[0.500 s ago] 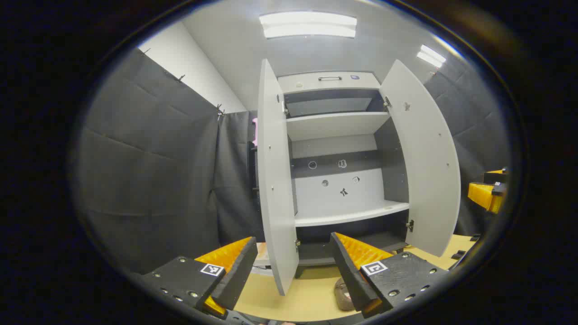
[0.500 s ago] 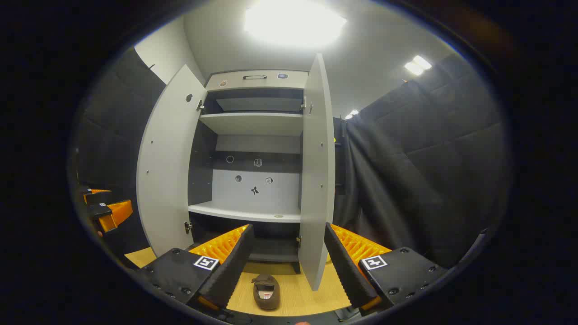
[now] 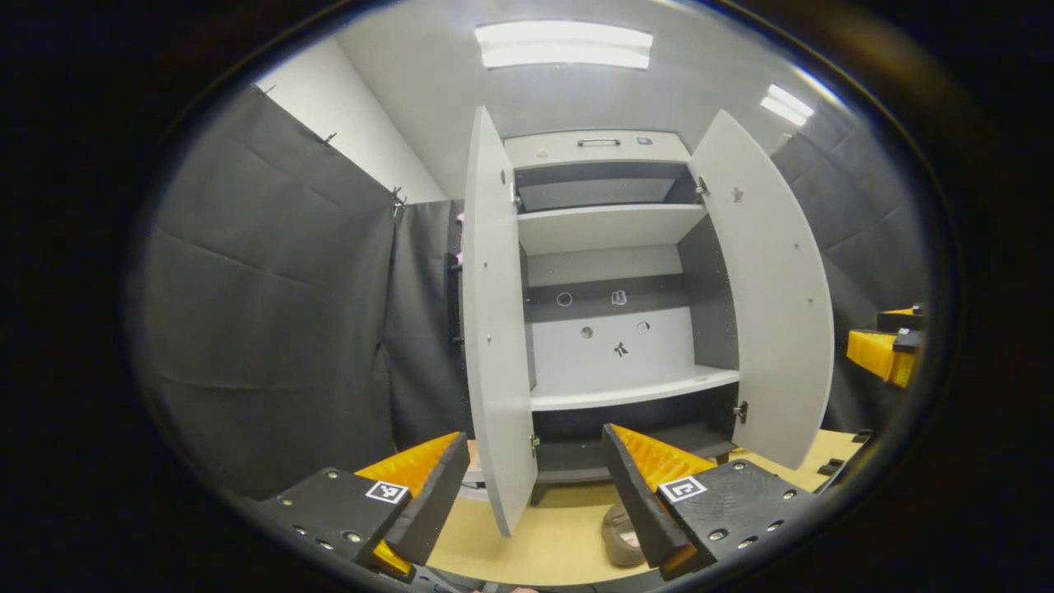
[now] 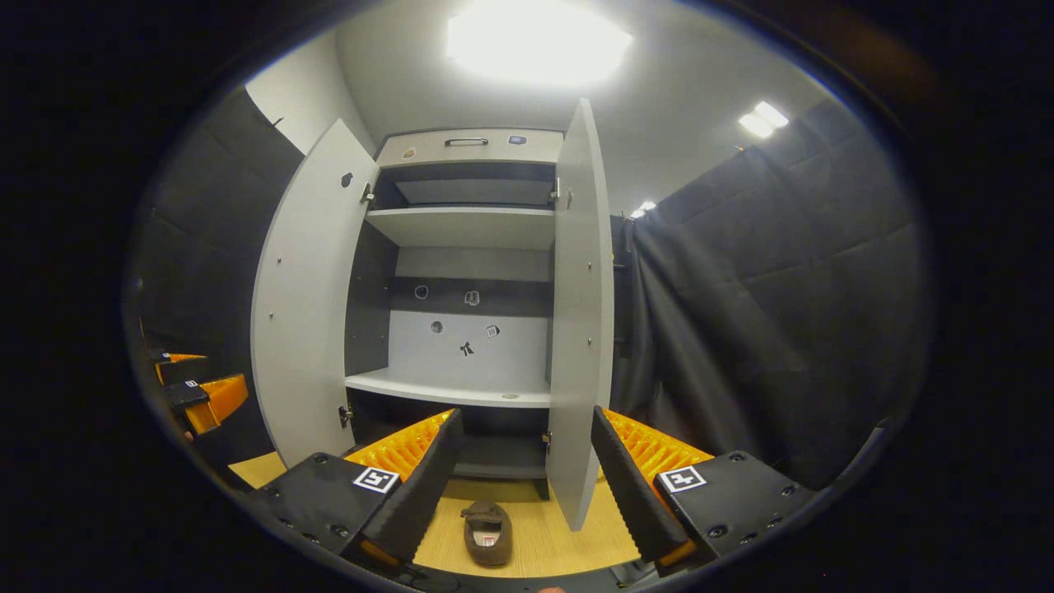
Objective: Grab one shoe with the right hand and put it into the shoe cabinet, grab the other shoe with the left hand and put it into the shoe cabinet; then close the right door with the right hand and the left door with the left hand.
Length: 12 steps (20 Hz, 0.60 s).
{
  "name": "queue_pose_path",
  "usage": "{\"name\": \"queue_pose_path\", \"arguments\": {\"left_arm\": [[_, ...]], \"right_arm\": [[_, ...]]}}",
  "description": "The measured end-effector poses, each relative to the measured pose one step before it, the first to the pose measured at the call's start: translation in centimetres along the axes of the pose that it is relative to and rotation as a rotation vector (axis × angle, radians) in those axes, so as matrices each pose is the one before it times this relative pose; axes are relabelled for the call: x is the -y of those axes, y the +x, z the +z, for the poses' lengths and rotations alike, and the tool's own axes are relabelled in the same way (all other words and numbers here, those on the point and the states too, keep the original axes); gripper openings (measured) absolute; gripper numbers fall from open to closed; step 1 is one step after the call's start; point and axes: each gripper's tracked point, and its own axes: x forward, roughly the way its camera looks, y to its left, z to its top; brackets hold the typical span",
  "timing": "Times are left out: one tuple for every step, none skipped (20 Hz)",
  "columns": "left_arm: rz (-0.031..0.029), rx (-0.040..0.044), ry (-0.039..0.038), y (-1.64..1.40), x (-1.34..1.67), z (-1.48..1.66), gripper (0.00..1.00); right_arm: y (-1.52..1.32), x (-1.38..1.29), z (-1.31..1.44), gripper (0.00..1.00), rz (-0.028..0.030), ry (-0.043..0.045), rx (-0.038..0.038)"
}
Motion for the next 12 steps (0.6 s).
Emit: {"name": "queue_pose_path", "arguments": {"left_arm": [[-0.00181,-0.00047,-0.00413,0.037,0.064,-0.053,1.00],[-0.00169,-0.00116,-0.00479,0.031,-0.010,-0.019,1.00],[-0.00160,-0.00058,-0.00293,-0.002,-0.048,-0.066,1.00],[0.00068,-0.00061,0.00088,0.055,-0.146,-0.028,1.00],[0.00173,-0.00065,0.00125,0.030,-0.249,-0.098,1.00],[0.00153,-0.00062,0.00004,0.043,-0.216,0.046,1.00],[0.00299,-0.00098,-0.00122,0.013,-0.233,-0.118,1.00],[0.00347,-0.00023,-0.00127,0.020,-0.277,0.038,1.00],[0.00255,0.00091,0.00016,-0.048,-0.257,-0.030,1.00],[0.00085,0.00137,0.00362,0.050,-0.249,-0.003,1.00],[0.00099,-0.00335,0.00305,0.014,-0.170,-0.193,0.94],[-0.00031,-0.00494,0.00015,0.067,-0.156,-0.115,1.00]], "right_arm": [[0.072,-0.084,0.038,0.96,-0.00108,-0.00039,0.00058],[0.035,-0.078,0.021,0.99,-0.00007,-0.00257,0.00001],[0.136,-0.101,-0.045,0.99,-0.00063,-0.00335,0.00004],[0.126,-0.193,-0.002,0.99,0.00053,-0.00281,-0.00242],[0.106,-0.213,-0.225,0.99,0.00298,-0.00102,-0.00616],[0.220,-0.319,-0.183,0.99,0.00548,0.00007,-0.00758],[0.132,-0.385,-0.235,0.99,0.00536,0.00069,-0.00787],[0.415,-0.333,-0.231,0.99,-0.00202,-0.00357,-0.01259],[0.394,-0.334,-0.562,0.99,0.00275,-0.00586,-0.01771],[0.405,-0.623,-0.478,0.99,0.01444,-0.00380,-0.01746],[0.398,-0.518,-0.438,0.98,0.01159,-0.00178,-0.01691],[0.438,-0.383,-0.498,0.99,0.01009,-0.00332,-0.01757]]}}
